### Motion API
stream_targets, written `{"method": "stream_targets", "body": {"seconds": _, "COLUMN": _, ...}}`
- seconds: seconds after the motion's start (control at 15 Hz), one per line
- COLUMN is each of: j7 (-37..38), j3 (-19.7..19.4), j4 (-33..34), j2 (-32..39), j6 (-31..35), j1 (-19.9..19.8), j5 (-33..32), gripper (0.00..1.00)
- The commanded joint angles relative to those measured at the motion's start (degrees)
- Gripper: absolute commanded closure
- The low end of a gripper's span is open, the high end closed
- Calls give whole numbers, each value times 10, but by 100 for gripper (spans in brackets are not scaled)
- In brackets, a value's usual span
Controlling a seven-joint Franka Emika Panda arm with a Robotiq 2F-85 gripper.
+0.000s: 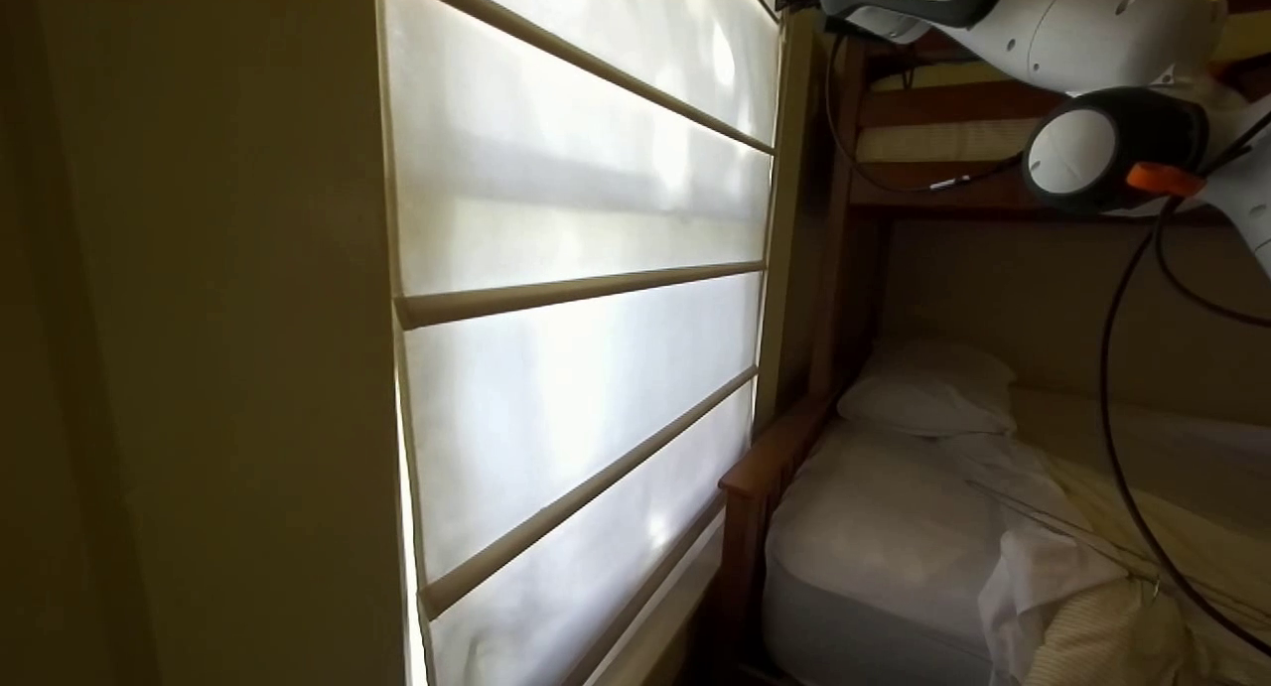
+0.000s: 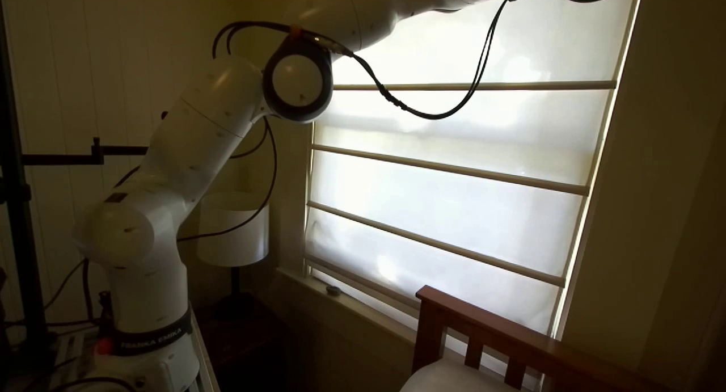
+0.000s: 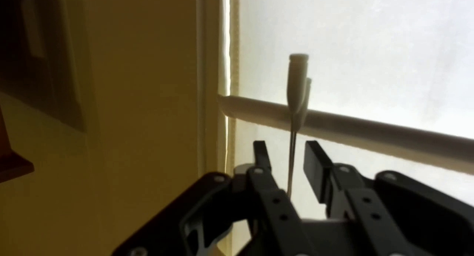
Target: Open the blinds on the window.
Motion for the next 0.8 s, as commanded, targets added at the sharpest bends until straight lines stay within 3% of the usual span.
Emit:
{"method": "stream_targets", "body": {"seconds": 0.0, "j7": -21, "j3": 22, "j4": 23, "j2": 12, "j6": 15, "j1": -10, "j5": 16, "gripper": 99}}
{"method": "stream_targets", "body": {"seconds": 0.33, "j7": -14, "j3": 32, "j4": 17, "j2": 8, "j6": 9, "j1": -13, "j5": 10, "gripper": 100}}
{"method": "stream_targets", "body": {"seconds": 0.73, "j7": -27, "j3": 24, "j4": -19, "j2": -49, "j6": -69, "j1": -3, "j5": -6, "gripper": 100}}
